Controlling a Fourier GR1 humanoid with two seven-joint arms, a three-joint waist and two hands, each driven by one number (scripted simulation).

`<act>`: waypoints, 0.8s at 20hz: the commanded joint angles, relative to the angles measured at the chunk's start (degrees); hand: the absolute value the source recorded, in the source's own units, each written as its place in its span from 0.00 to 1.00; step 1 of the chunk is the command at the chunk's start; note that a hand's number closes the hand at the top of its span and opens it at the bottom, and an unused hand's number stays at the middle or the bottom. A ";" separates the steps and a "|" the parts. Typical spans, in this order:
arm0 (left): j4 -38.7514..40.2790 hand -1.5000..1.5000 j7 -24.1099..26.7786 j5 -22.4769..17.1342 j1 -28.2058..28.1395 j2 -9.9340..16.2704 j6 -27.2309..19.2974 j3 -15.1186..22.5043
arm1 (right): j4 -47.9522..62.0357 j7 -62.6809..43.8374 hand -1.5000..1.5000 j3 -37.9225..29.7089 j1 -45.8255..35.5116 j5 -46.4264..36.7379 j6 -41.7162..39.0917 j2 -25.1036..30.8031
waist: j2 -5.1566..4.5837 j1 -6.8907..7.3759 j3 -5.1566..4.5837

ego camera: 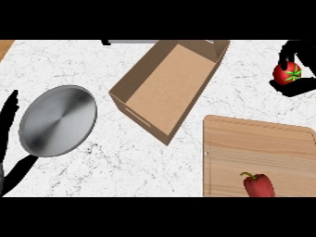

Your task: Pick the tomato from the cutting board and place it in the cardboard box

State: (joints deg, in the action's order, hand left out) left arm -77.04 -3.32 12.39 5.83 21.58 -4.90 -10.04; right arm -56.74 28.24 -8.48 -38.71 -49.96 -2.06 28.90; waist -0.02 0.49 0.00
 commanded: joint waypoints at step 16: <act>0.48 0.50 0.06 2.21 0.87 -2.33 -0.85 0.48 | 6.21 -18.45 1.00 1.04 -21.05 7.09 -6.57 -19.65 | -0.27 0.81 -0.01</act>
State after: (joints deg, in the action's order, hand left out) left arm -76.60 -3.58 13.63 6.71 20.26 -4.88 -10.16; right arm -56.60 12.32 -7.17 -55.38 -43.02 -10.62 13.15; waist -0.12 0.96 -0.03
